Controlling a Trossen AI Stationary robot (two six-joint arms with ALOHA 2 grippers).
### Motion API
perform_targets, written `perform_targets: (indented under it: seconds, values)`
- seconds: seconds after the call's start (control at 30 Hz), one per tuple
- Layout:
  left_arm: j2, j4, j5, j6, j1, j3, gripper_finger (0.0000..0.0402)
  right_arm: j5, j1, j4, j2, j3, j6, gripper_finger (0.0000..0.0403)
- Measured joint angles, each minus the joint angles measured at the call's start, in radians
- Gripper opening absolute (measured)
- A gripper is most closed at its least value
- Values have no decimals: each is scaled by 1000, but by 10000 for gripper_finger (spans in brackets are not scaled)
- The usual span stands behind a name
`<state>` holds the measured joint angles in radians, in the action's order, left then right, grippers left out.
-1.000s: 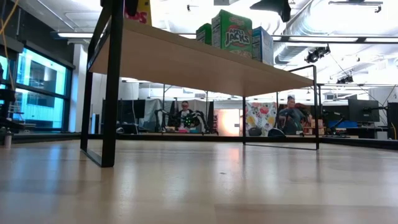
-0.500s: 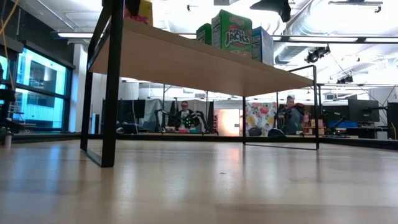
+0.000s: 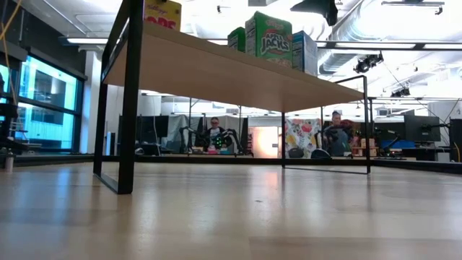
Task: Stack cereal on shelf
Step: Put the top yellow cereal box on the shelf, then put the yellow cereal box on the shelf aligned with the other yellow cereal box
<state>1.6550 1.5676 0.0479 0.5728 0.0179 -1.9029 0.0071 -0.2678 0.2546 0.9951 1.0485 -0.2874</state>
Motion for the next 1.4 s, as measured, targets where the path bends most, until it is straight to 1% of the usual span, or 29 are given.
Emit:
perform_targets:
  seconds: [0.17,0.23,0.3,0.37,0.43,0.5,0.57,0.63,0.77,0.9,0.97,1.03,1.1,1.17,1.4]
  values:
    - [0,2,-3,-80,31,-146,237,0,0,0,0,0,0,209]
    - [0,3,-30,-122,44,-211,237,0,0,0,0,0,0,209]
    - [-5,-7,-88,-179,53,-268,237,0,0,-1,0,0,0,209]
    - [-27,-61,-167,-248,55,-290,237,0,0,-5,0,0,0,209]
    - [-64,-170,-245,-310,54,-282,237,0,0,-11,0,0,0,209]
    - [-105,-275,-281,-363,53,-253,237,0,0,-16,0,0,-2,209]
    - [-160,-379,-293,-395,52,-187,237,0,0,-22,0,0,-15,209]
    - [-231,-503,-304,-412,48,-81,237,0,0,-29,0,0,-27,209]
    - [-404,-786,-315,-417,39,229,237,-8,0,-37,0,0,-27,209]
    - [-577,-1144,-313,-401,39,561,236,-9,0,-57,0,0,-26,209]
    - [-644,-1321,-314,-418,40,695,236,-10,0,-73,0,0,-26,209]
    - [-694,-1472,-313,-422,41,799,236,-11,0,-90,0,0,-27,209]
    - [-723,-1583,-313,-426,41,867,236,-20,0,-99,0,0,-26,209]
    - [-742,-1643,-313,-427,41,904,236,-24,0,-104,0,0,-26,209]
    - [-751,-1649,-316,-462,41,913,236,-24,0,-117,0,0,-28,209]
